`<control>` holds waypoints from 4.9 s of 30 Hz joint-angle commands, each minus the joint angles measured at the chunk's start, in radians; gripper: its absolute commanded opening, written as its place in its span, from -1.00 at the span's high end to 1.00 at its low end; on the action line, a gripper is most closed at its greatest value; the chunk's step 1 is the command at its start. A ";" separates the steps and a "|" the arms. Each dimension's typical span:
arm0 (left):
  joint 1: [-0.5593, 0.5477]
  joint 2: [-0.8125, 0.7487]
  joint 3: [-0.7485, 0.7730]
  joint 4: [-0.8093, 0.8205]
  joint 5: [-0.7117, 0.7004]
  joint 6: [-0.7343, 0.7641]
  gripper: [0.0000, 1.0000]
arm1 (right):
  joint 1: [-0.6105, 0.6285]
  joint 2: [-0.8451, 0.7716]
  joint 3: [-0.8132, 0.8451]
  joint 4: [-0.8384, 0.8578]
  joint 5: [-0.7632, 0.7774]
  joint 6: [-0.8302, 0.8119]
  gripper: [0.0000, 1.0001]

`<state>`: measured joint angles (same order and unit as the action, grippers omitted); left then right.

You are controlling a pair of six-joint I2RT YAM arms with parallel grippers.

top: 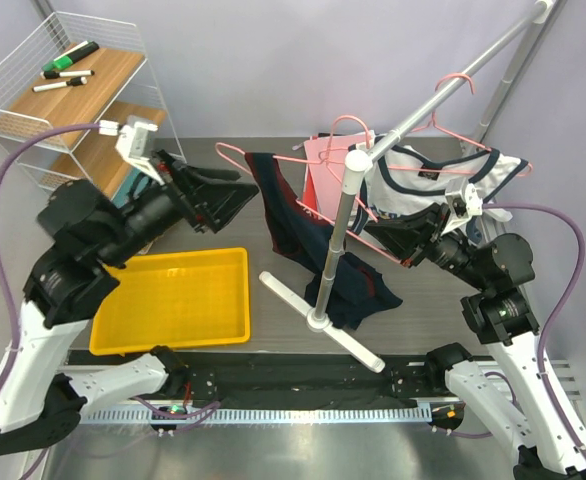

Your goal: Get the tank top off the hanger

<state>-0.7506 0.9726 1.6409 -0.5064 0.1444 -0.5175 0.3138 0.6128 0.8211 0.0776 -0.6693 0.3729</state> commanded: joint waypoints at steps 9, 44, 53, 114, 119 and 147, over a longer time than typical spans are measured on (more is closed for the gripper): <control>0.000 0.155 -0.029 -0.073 -0.250 -0.019 -0.03 | -0.001 -0.015 0.053 0.068 0.031 0.024 0.98; -0.015 0.291 0.056 -0.107 -0.378 -0.038 0.94 | -0.001 -0.044 0.036 0.057 -0.004 0.049 0.98; -0.013 0.265 0.077 -0.142 -0.401 -0.030 0.99 | -0.002 -0.076 0.023 0.024 0.022 0.037 0.98; 0.007 0.304 0.260 -0.288 -0.827 0.235 1.00 | -0.001 -0.038 0.262 -0.262 0.188 -0.146 0.98; 0.007 0.293 0.289 -0.300 -0.746 0.200 1.00 | 0.001 -0.077 0.240 -0.350 0.246 -0.158 0.98; 0.007 0.252 0.405 -0.195 -0.430 0.111 1.00 | -0.001 -0.235 0.115 -0.490 0.306 -0.126 0.79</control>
<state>-0.7502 1.2327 1.9808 -0.8112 -0.3119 -0.4358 0.3126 0.4122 0.9558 -0.4252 -0.3679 0.2310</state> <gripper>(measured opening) 0.008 0.081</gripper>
